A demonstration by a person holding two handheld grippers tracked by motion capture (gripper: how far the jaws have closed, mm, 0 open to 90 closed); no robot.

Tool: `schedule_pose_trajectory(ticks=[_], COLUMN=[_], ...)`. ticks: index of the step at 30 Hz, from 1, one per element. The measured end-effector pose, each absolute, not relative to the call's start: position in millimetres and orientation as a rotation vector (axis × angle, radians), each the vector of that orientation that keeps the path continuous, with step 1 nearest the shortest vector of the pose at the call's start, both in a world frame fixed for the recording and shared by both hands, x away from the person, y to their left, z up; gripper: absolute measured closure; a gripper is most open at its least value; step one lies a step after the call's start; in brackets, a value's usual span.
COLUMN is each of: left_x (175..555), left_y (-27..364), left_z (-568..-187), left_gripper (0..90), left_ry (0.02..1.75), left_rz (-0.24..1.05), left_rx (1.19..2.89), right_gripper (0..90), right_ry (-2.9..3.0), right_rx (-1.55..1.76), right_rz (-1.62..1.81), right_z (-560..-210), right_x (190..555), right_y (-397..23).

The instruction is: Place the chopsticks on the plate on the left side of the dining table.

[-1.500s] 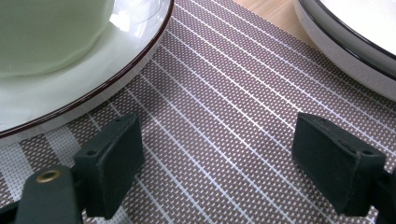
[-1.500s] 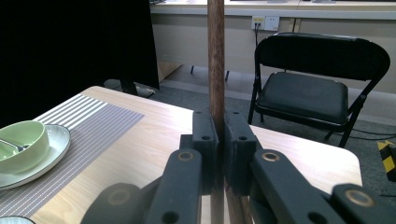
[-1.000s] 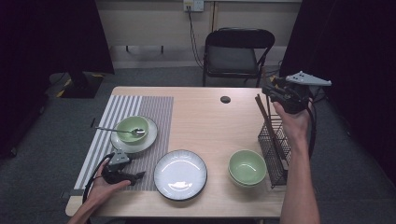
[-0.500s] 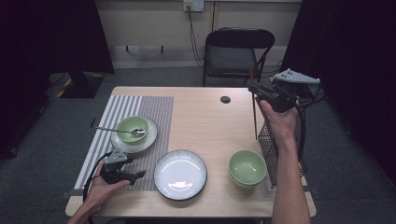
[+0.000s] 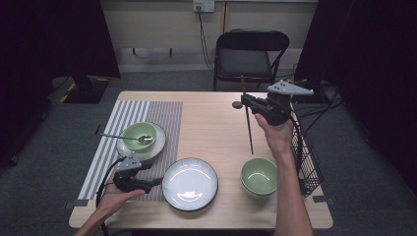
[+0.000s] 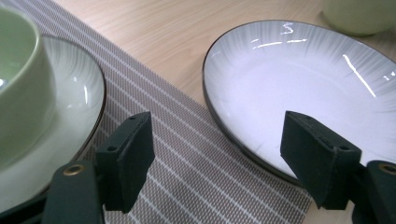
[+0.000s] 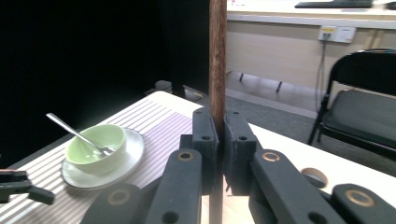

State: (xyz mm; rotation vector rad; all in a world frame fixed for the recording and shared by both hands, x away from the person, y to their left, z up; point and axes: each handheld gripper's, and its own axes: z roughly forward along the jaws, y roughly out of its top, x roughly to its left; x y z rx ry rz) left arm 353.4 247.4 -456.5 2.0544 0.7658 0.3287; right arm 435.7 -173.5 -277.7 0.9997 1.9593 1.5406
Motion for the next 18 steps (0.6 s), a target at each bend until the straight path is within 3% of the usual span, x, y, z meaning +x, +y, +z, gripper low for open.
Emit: schedule_pose_trajectory(ticks=[18], left_x=[374], left_y=[201], left_z=[-417], left_gripper=[26.4], left_ry=[0.644], left_rz=[0.278], left_rx=[1.949], right_gripper=[84.6], right_ry=[1.993], right_rx=[0.954], right_rz=[1.653], right_z=[-276], right_x=[429], right_y=[-134])
